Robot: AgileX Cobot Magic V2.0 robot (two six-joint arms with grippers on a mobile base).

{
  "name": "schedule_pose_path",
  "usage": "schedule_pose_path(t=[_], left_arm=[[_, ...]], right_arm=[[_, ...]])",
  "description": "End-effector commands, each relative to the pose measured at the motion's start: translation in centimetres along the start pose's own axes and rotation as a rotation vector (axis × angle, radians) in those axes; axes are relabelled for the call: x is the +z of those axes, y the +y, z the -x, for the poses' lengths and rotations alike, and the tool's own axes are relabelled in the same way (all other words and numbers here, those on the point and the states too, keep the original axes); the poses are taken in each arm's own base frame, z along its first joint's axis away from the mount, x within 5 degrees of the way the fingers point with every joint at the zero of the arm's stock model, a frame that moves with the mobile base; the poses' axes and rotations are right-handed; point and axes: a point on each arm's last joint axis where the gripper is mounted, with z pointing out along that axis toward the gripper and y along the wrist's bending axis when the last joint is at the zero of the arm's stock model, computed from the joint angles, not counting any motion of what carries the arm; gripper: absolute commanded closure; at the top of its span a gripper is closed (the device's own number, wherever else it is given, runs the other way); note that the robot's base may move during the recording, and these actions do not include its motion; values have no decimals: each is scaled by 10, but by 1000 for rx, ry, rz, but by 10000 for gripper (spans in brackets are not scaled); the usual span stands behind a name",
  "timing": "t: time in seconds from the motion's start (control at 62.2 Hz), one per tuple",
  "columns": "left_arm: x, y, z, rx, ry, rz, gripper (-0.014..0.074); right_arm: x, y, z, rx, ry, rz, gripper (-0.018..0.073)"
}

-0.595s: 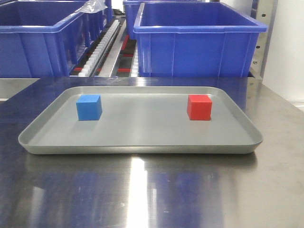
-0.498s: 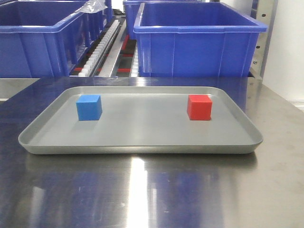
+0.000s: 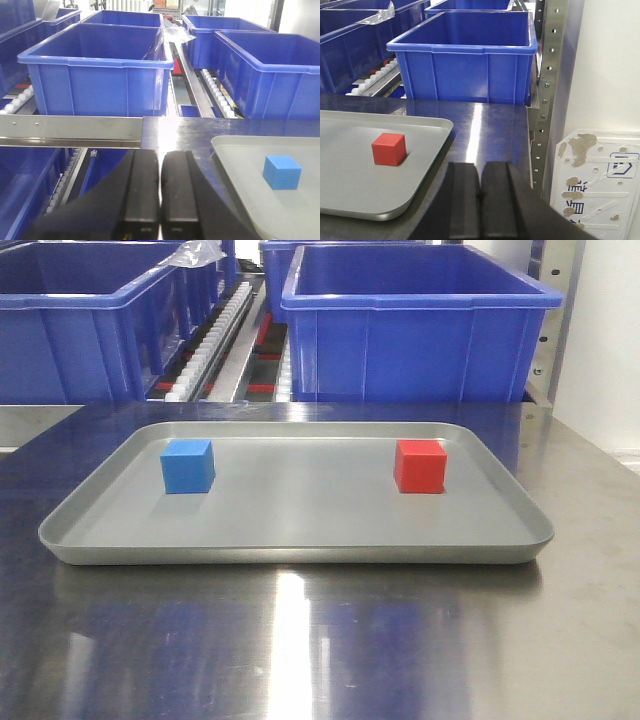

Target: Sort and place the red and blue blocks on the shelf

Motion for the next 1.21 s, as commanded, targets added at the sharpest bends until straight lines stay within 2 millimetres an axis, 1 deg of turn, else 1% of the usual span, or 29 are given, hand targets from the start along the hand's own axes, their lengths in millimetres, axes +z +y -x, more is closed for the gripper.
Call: schedule_pose_path(t=[0.0, 0.08, 0.321, 0.434, 0.643, 0.739, 0.868, 0.916, 1.061, 1.109, 1.19], left_arm=[[0, 0, -6, -3, -61, -2, 473], [0, 0, -6, -3, -61, -2, 473], [0, 0, -6, -3, -61, -2, 472], [0, 0, -6, -3, -61, -2, 472], [0, 0, -6, -3, -61, -2, 473], [0, 0, -6, -3, -61, -2, 472], [0, 0, -6, -3, -61, -2, 472], [0, 0, -6, -3, -61, -2, 473], [0, 0, -6, -3, -61, -2, 472], [0, 0, -6, -3, -61, -2, 472], [0, 0, -6, -3, -61, -2, 472]], right_arm=[[-3, 1, 19, -1, -131, 3, 508], [-5, 2, 26, 0, -118, 5, 508], [-9, 4, 47, -2, 28, 10, 508], [-5, 5, 54, -1, 106, 9, 508], [10, 7, 66, 6, 331, 6, 508], [21, 7, 69, 6, 421, 1, 508], [40, 7, 68, 26, 537, -9, 508], [49, 7, 66, 56, 591, -22, 508], [76, 6, 61, 217, 728, -111, 508], [86, 5, 60, 242, 768, -144, 508], [102, 4, 61, 208, 827, -173, 501]])
